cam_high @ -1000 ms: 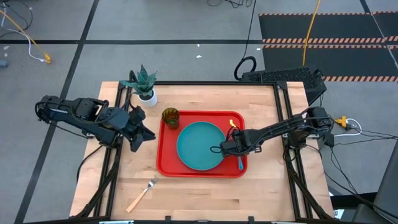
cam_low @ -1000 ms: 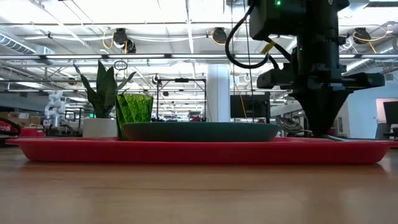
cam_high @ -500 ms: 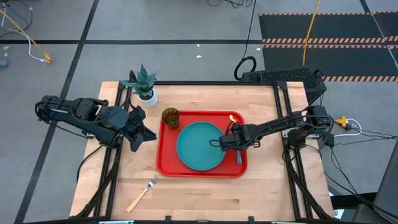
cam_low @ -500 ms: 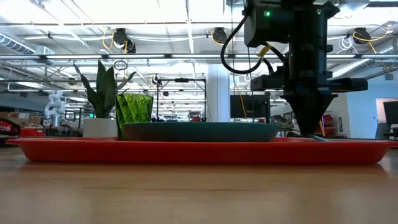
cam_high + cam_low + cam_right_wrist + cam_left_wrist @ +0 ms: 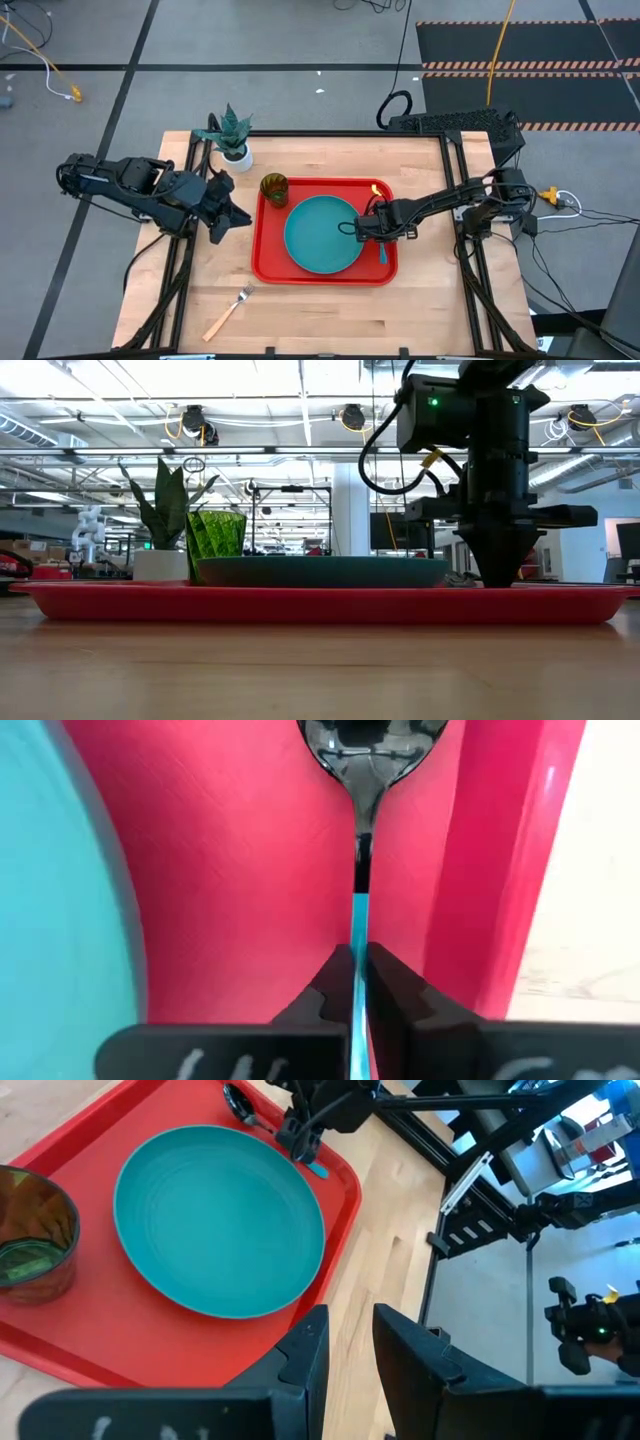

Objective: Pick and place plate/cup/fork/spoon on tray
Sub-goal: Put the blue spoon on the red tray to the right of the blue plate

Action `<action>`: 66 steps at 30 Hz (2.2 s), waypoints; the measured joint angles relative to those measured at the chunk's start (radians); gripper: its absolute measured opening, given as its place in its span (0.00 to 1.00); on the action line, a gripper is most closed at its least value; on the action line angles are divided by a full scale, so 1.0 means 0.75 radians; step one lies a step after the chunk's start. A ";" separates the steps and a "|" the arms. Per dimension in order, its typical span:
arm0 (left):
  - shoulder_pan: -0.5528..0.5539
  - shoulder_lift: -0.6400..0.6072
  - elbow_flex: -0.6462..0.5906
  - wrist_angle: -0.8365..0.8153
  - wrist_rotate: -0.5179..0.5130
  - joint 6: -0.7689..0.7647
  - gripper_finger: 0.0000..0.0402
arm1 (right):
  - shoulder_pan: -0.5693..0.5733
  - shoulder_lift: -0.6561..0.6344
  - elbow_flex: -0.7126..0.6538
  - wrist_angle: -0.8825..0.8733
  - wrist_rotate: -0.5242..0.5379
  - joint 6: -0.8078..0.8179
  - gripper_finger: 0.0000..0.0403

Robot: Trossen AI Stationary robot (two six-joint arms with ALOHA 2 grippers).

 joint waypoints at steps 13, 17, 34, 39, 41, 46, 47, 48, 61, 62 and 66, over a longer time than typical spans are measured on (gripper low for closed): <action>0.000 0.000 0.000 0.003 0.009 -0.025 0.21 | -0.001 0.000 0.000 -0.008 0.006 0.042 0.14; 0.000 0.000 0.000 0.003 0.026 -0.026 0.21 | -0.001 0.000 0.000 -0.007 0.007 0.068 0.19; 0.000 0.000 0.000 0.004 0.034 -0.010 0.21 | 0.020 -0.209 0.000 -0.047 0.113 0.090 0.23; 0.000 0.000 0.000 0.017 0.034 -0.010 0.21 | 0.021 -0.218 0.000 -0.105 0.112 0.033 0.23; 0.000 0.000 0.000 0.026 0.034 -0.010 0.21 | 0.021 -0.218 0.000 -0.102 0.117 0.025 0.23; -0.001 0.000 0.000 0.068 0.034 -0.008 0.21 | 0.021 -0.213 0.000 -0.056 0.188 0.022 0.23; -0.001 0.000 0.000 0.074 0.034 -0.004 0.21 | 0.021 -0.212 0.000 -0.046 0.194 0.021 0.23; 0.000 0.000 0.000 0.080 0.034 -0.001 0.21 | 0.021 -0.207 0.000 -0.038 0.201 0.021 0.23; 0.000 -0.001 0.000 0.079 0.034 -0.001 0.21 | 0.020 -0.023 -0.001 0.044 0.076 0.019 0.23; -0.001 -0.001 0.000 0.079 0.034 -0.001 0.21 | 0.021 -0.011 -0.001 0.055 0.073 0.012 0.23; -0.001 -0.001 0.000 0.079 0.034 -0.011 0.21 | 0.021 0.001 -0.001 0.074 0.073 -0.004 0.23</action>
